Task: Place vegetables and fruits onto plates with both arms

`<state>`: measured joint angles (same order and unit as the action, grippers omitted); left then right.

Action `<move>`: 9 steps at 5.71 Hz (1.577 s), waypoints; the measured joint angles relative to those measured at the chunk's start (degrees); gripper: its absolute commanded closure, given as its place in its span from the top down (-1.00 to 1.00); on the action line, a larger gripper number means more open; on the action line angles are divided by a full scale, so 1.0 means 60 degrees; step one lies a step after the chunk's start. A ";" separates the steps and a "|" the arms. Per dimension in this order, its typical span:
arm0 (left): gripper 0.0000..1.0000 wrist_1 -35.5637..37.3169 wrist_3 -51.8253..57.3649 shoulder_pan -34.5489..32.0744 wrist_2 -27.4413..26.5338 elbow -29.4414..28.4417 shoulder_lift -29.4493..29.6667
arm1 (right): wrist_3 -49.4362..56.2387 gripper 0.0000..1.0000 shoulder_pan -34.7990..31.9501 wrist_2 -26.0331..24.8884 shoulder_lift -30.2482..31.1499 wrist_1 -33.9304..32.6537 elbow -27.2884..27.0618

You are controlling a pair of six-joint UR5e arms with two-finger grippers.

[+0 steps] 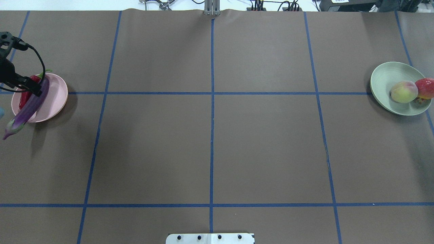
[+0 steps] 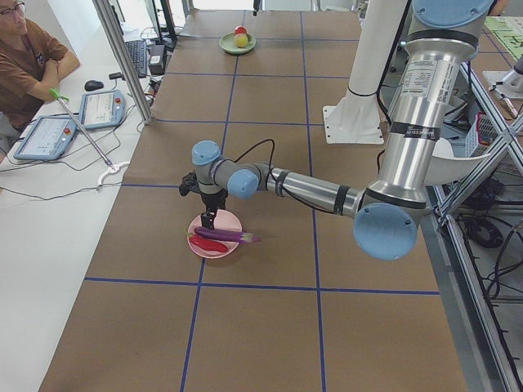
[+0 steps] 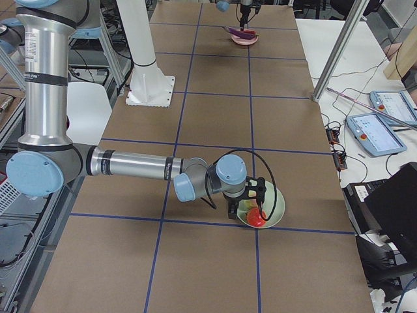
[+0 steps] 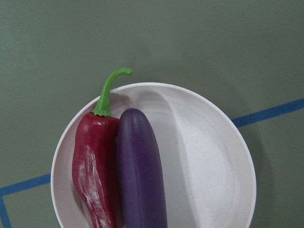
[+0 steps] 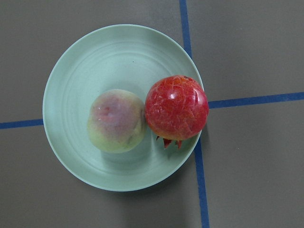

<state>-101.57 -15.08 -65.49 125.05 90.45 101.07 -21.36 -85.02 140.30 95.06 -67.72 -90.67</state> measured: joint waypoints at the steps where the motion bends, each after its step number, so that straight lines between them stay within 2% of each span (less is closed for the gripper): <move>1: 1.00 0.0190 0.0292 -0.0425 0.0260 0.0019 0.0085 | 0.0000 1.00 0.0083 0.0021 -0.0026 -0.0010 -0.0009; 3: 1.00 0.1094 0.0423 -0.1506 0.1238 0.0050 0.0309 | 0.0065 1.00 0.0130 0.0119 -0.0166 -0.0328 -0.0022; 4: 1.00 0.1673 0.0441 -0.1912 0.1446 0.0080 0.0495 | 0.0148 1.00 0.0135 0.0136 -0.0396 -0.0748 -0.0026; 7: 1.00 0.2235 0.1758 -0.2680 0.1474 0.0092 0.0506 | 0.1422 1.00 -0.0195 0.0106 -0.1153 -0.2487 -0.0037; 9: 1.00 0.2228 0.2801 -0.3161 0.1456 -0.0068 0.0075 | 0.2016 1.00 -0.0196 0.0021 -0.1304 -0.2862 -0.0081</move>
<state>-88.20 1.73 -84.45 133.79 90.04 101.52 -9.26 -86.19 140.43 87.24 -84.90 -91.16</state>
